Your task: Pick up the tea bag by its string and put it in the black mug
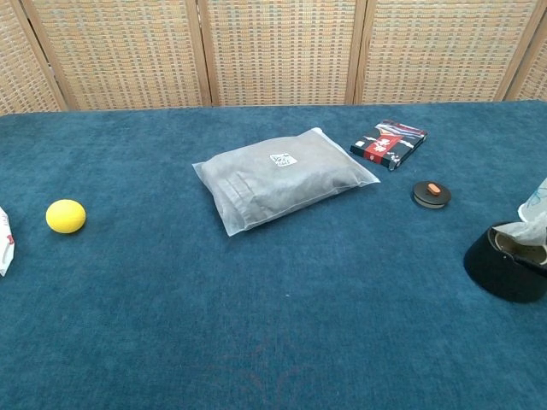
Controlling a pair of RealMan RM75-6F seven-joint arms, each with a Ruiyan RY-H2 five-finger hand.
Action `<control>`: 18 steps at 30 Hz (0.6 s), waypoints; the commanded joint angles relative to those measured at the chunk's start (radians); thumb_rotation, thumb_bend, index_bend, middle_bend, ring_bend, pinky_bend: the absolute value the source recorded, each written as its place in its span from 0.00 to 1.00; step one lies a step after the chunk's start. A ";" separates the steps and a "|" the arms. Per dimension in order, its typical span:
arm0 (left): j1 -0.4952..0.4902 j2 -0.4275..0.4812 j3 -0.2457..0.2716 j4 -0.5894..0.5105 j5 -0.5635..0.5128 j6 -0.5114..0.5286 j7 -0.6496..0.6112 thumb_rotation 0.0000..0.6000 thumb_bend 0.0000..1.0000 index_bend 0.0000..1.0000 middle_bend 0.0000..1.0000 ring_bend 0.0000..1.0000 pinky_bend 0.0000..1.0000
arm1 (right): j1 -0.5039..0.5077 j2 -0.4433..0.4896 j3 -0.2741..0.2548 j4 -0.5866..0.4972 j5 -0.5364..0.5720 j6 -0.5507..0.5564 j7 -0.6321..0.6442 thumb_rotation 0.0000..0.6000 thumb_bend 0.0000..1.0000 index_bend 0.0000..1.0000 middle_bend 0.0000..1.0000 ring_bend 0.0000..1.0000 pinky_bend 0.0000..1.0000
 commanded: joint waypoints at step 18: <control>0.006 -0.005 0.008 0.002 0.005 0.001 -0.001 1.00 0.32 0.03 0.00 0.00 0.00 | 0.007 -0.065 -0.025 0.056 0.007 -0.084 -0.045 1.00 0.80 0.70 0.90 0.91 0.95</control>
